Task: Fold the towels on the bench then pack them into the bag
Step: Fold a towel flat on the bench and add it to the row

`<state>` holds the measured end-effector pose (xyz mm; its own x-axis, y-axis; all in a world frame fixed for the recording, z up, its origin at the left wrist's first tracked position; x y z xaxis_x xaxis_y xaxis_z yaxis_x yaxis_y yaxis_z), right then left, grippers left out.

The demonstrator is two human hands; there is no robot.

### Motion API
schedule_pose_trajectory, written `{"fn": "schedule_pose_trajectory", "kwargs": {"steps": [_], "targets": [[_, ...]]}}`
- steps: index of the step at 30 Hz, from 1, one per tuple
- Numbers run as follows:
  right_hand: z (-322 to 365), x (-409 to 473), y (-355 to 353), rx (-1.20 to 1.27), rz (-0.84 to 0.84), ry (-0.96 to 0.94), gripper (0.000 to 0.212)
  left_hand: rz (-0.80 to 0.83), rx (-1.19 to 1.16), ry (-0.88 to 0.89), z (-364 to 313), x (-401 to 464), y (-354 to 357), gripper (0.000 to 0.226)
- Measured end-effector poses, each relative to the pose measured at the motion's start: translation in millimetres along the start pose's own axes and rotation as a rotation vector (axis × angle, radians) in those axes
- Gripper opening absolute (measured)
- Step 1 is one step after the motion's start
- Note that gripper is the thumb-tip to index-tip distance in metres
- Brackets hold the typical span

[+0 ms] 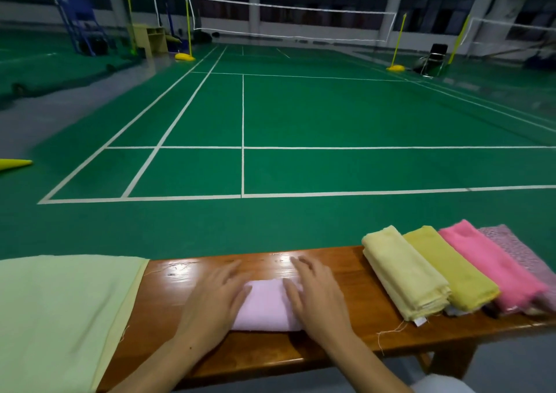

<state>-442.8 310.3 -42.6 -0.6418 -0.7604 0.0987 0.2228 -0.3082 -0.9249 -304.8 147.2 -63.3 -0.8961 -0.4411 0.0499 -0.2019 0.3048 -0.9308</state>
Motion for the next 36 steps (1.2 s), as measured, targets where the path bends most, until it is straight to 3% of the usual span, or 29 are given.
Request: {"fn": "schedule_pose_trajectory", "kwargs": {"steps": [2,5,8,11,14,16,19,23,26,30,36], "targets": [[24,-4,26,-0.061,0.242,-0.174,0.061,0.155,0.089,0.000,-6,-1,18,0.083],[18,-11,56,-0.200,0.426,-0.161,0.065,0.185,0.159,-0.037,0,3,14,0.064],[8,-9,48,-0.295,0.330,-0.170,0.071,0.119,0.079,-0.173,14,6,-8,0.057],[9,-9,44,-0.259,0.307,-0.188,0.056,0.225,-0.168,-0.331,35,6,-1,0.063],[8,-9,45,-0.189,0.354,-0.219,0.055,0.319,-0.304,-0.381,45,9,10,0.062],[5,-9,42,-0.099,0.383,-0.226,0.061,0.339,-0.364,-0.333,42,10,10,0.064],[2,-8,36,0.073,0.426,-0.212,0.078,0.333,-0.412,-0.123,20,12,-1,0.057],[0,-3,29,0.115,0.432,-0.196,0.104,0.247,-0.540,0.091,-15,8,-25,0.047],[-1,-3,24,0.260,0.451,-0.188,0.092,0.173,-0.633,0.139,-29,4,-38,0.045],[-9,-8,5,0.470,0.412,-0.160,0.066,0.088,-0.787,0.056,-30,4,-42,0.038],[-42,-32,-33,0.594,0.255,-0.136,0.059,0.069,-0.916,-0.017,-48,5,-28,0.038]]}}
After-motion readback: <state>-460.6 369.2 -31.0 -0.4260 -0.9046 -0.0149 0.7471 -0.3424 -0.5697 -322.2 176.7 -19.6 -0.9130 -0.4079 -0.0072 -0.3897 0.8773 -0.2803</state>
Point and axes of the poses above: each hand's wrist, its own x-axis towards the middle knuckle, its own y-axis out of the palm, z = x × y, the point moved 8 cm from there along x, towards the middle knuckle, and after that the axes turned 9 degrees about z, right-handed, at the moved point
